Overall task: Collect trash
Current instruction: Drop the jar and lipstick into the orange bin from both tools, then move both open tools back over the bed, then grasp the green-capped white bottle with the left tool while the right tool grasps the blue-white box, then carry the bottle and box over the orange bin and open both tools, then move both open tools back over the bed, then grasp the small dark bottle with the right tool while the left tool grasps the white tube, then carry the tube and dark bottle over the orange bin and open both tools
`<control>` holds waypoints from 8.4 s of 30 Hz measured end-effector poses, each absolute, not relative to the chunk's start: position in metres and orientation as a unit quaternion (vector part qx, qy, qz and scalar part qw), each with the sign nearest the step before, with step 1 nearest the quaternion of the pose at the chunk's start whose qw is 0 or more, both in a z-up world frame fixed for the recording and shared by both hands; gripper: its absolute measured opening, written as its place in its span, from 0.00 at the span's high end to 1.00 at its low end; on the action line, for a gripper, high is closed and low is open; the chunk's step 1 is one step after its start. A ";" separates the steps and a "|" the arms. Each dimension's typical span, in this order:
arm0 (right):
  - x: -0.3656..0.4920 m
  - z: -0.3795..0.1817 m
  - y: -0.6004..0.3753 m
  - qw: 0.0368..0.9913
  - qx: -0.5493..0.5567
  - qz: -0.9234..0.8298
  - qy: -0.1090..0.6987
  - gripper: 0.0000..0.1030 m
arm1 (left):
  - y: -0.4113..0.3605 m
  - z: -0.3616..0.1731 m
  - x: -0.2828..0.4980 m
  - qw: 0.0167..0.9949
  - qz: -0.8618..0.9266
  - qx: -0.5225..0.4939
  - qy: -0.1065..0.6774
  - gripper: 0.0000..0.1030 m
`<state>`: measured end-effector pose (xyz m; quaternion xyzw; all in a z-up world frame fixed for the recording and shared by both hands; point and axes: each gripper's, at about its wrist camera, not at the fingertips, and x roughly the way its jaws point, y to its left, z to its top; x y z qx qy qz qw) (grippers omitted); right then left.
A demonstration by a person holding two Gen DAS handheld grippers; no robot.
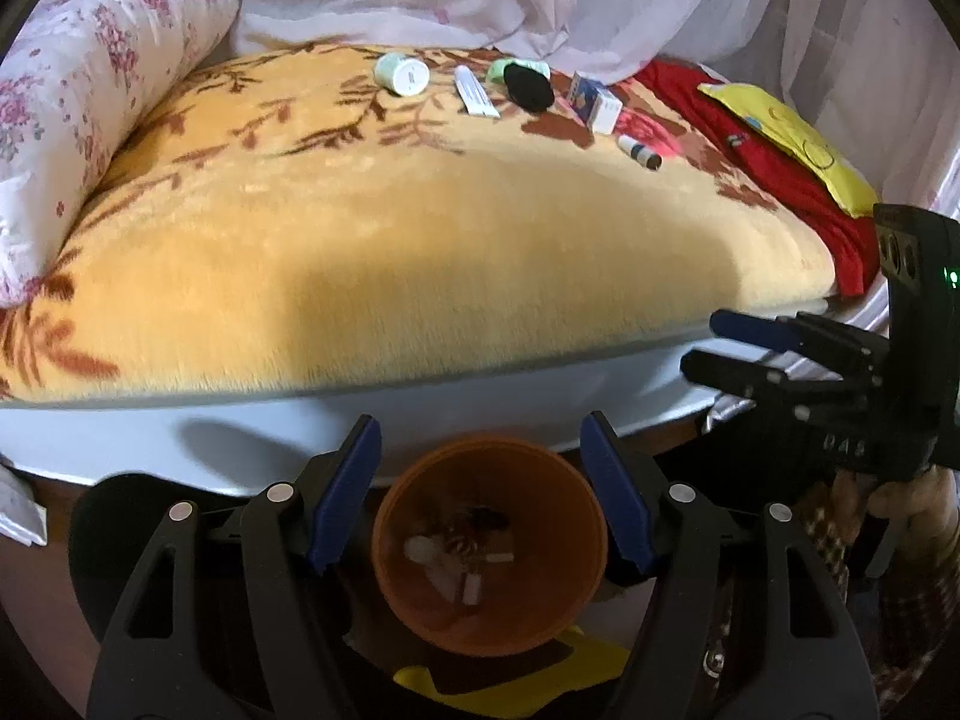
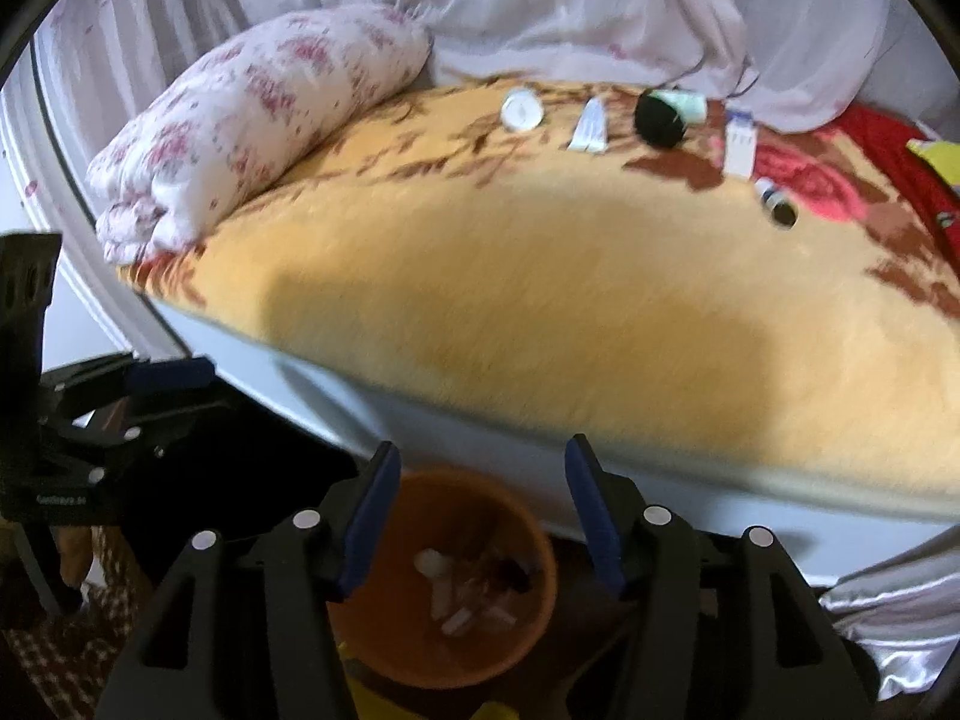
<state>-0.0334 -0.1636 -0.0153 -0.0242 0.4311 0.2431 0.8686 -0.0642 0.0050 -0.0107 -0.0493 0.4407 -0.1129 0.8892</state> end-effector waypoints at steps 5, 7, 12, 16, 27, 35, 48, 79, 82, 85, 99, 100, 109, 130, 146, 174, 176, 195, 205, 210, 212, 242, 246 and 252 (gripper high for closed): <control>0.011 0.003 -0.183 0.893 -0.026 0.207 0.398 0.39 | 0.002 0.002 -0.049 0.902 -0.106 -0.045 0.416 0.31; 0.032 0.009 -0.191 0.904 -0.029 0.186 0.383 0.36 | -0.001 0.008 -0.040 0.907 -0.105 -0.042 0.406 0.31; 0.114 0.032 -0.217 0.930 -0.026 0.116 0.348 0.26 | -0.004 0.018 -0.016 0.916 -0.106 -0.047 0.385 0.31; 0.187 0.033 -0.224 0.933 -0.033 0.077 0.350 0.26 | -0.004 0.020 0.003 0.918 -0.103 -0.051 0.380 0.30; 0.317 -0.015 -0.229 0.892 -0.022 0.013 0.451 0.52 | 0.009 0.013 0.040 0.915 -0.090 -0.065 0.388 0.30; 0.294 -0.001 -0.244 0.907 0.020 0.020 0.420 0.73 | 0.021 0.032 0.094 0.925 -0.069 -0.087 0.363 0.30; 0.190 0.044 -0.231 0.942 0.045 0.110 0.314 0.72 | 0.030 0.038 0.248 0.924 0.014 -0.128 0.360 0.30; 0.112 0.062 -0.197 0.945 0.014 0.170 0.278 0.72 | 0.015 0.043 0.198 0.929 0.001 -0.061 0.364 0.52; 0.085 0.060 -0.189 0.939 0.014 0.189 0.288 0.72 | 0.012 0.049 0.153 0.929 -0.023 -0.052 0.367 0.52; 0.049 0.054 -0.182 0.923 0.013 0.222 0.313 0.72 | 0.010 0.051 0.105 0.925 -0.048 -0.046 0.373 0.52; -0.052 -0.028 -0.151 0.819 -0.002 0.309 0.483 0.72 | -0.005 -0.017 -0.050 0.867 -0.136 -0.041 0.478 0.52; -0.055 -0.034 -0.148 0.813 -0.004 0.311 0.493 0.72 | -0.005 -0.022 -0.055 0.862 -0.137 -0.040 0.486 0.52; -0.074 -0.068 -0.131 0.776 -0.028 0.315 0.545 0.71 | -0.009 -0.046 -0.077 0.839 -0.142 -0.028 0.525 0.52; -0.028 -0.024 -0.165 0.850 -0.015 0.250 0.463 0.31 | -0.002 -0.017 -0.049 0.867 -0.114 -0.041 0.483 0.33; 0.105 0.027 -0.210 0.926 -0.036 0.127 0.355 0.16 | -0.017 0.013 0.023 0.896 -0.117 -0.052 0.425 0.26; 0.198 0.015 -0.244 0.904 0.026 0.097 0.414 0.78 | -0.025 0.018 0.107 0.900 -0.112 -0.077 0.414 0.26; 0.184 0.025 -0.237 0.913 0.033 0.108 0.392 0.78 | -0.027 0.025 0.124 0.907 -0.104 -0.075 0.401 0.26; 0.148 0.055 -0.231 0.938 0.020 0.134 0.318 0.78 | -0.059 -0.009 0.299 0.907 -0.030 -0.055 0.417 0.26; 0.142 0.056 -0.231 0.937 0.023 0.149 0.316 0.78 | -0.052 -0.030 0.339 0.894 0.015 -0.051 0.444 0.35; 0.142 0.056 -0.227 0.935 0.023 0.156 0.316 0.78 | -0.053 -0.031 0.347 0.893 0.013 -0.038 0.449 0.65; 0.142 0.055 -0.225 0.935 0.022 0.159 0.317 0.78 | -0.052 -0.031 0.348 0.892 0.005 -0.037 0.450 0.69; 0.114 0.061 -0.199 0.930 0.009 0.188 0.316 0.77 | -0.025 0.024 0.182 0.909 -0.063 -0.033 0.410 0.78; 0.087 0.055 -0.191 0.921 0.011 0.205 0.332 0.77 | -0.023 0.030 0.137 0.906 -0.080 -0.031 0.414 0.78; 0.039 0.044 -0.180 0.899 -0.001 0.237 0.367 0.77 | -0.024 0.025 0.058 0.894 -0.106 -0.004 0.435 0.78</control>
